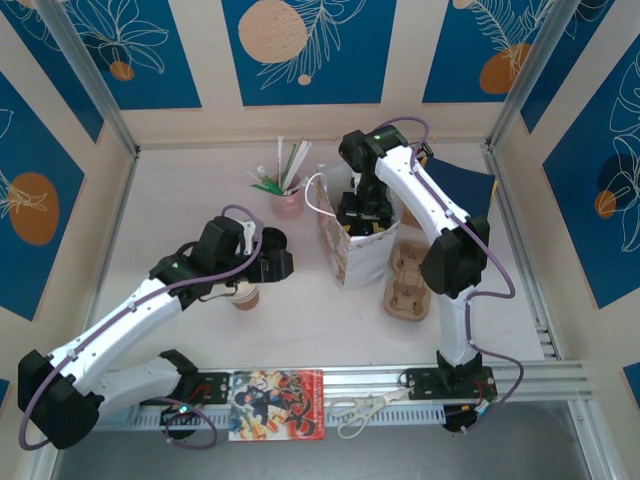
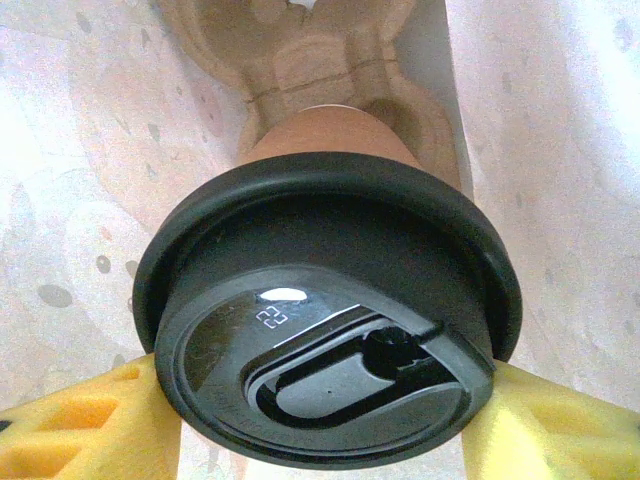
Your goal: Pack the takeout coffee
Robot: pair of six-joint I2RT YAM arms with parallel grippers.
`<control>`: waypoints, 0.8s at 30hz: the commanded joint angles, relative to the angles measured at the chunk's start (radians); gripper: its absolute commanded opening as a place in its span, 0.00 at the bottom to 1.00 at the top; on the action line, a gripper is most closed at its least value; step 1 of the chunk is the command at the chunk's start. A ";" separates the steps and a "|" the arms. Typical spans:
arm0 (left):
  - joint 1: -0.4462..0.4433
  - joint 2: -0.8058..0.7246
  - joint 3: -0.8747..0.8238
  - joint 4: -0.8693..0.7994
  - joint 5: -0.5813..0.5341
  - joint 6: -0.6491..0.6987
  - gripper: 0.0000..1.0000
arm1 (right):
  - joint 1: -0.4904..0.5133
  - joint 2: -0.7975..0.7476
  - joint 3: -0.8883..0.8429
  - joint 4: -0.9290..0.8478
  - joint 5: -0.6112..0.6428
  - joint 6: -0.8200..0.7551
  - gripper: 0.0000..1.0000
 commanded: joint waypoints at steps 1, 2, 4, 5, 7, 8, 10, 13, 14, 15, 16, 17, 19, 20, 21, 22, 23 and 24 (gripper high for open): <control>0.010 0.004 -0.004 0.009 0.017 -0.004 1.00 | 0.007 -0.027 0.035 -0.065 0.004 0.013 0.64; 0.011 0.005 -0.004 0.008 0.017 -0.004 1.00 | 0.007 -0.027 0.036 -0.066 0.004 0.014 0.64; 0.010 0.006 -0.005 0.010 0.019 -0.004 1.00 | 0.007 -0.027 0.037 -0.066 0.004 0.011 0.64; 0.010 0.006 -0.004 0.010 0.019 -0.004 1.00 | 0.007 -0.027 0.037 -0.066 0.004 0.011 0.64; 0.010 0.008 -0.006 0.011 0.019 -0.005 1.00 | 0.007 -0.027 0.039 -0.068 0.004 0.011 0.64; 0.010 0.008 -0.006 0.012 0.020 -0.005 1.00 | 0.007 -0.027 0.039 -0.068 0.004 0.011 0.64; 0.010 0.009 -0.006 0.012 0.019 -0.005 1.00 | 0.007 -0.028 0.037 -0.068 0.004 0.009 0.64; 0.010 0.008 -0.006 0.012 0.020 -0.005 1.00 | 0.006 -0.028 0.036 -0.067 0.003 0.008 0.64; 0.010 0.008 -0.006 0.012 0.020 -0.005 1.00 | 0.005 -0.027 0.035 -0.067 0.001 0.008 0.64; 0.011 0.008 -0.007 0.011 0.020 -0.006 1.00 | 0.004 -0.027 0.035 -0.066 0.000 0.006 0.64; 0.010 0.009 -0.006 0.012 0.020 -0.006 1.00 | 0.003 -0.028 0.034 -0.066 -0.001 0.007 0.64; 0.010 0.009 -0.006 0.012 0.020 -0.005 1.00 | 0.003 -0.028 0.034 -0.067 -0.002 0.006 0.64; 0.010 0.009 -0.006 0.012 0.020 -0.005 1.00 | 0.000 -0.028 0.033 -0.066 -0.004 0.003 0.64; 0.011 0.008 -0.006 0.012 0.020 -0.005 1.00 | -0.002 -0.029 0.033 -0.065 -0.006 0.003 0.64; 0.010 0.009 -0.006 0.012 0.020 -0.004 1.00 | -0.003 -0.029 0.031 -0.065 -0.009 0.001 0.64; 0.010 0.008 -0.007 0.012 0.020 -0.004 1.00 | -0.005 -0.031 0.030 -0.063 -0.016 -0.001 0.64; 0.011 0.008 -0.006 0.011 0.020 -0.004 1.00 | -0.006 -0.032 0.028 -0.062 -0.021 -0.002 0.64; 0.010 0.007 -0.006 0.011 0.020 -0.004 1.00 | -0.007 -0.031 0.027 -0.063 -0.023 -0.003 0.64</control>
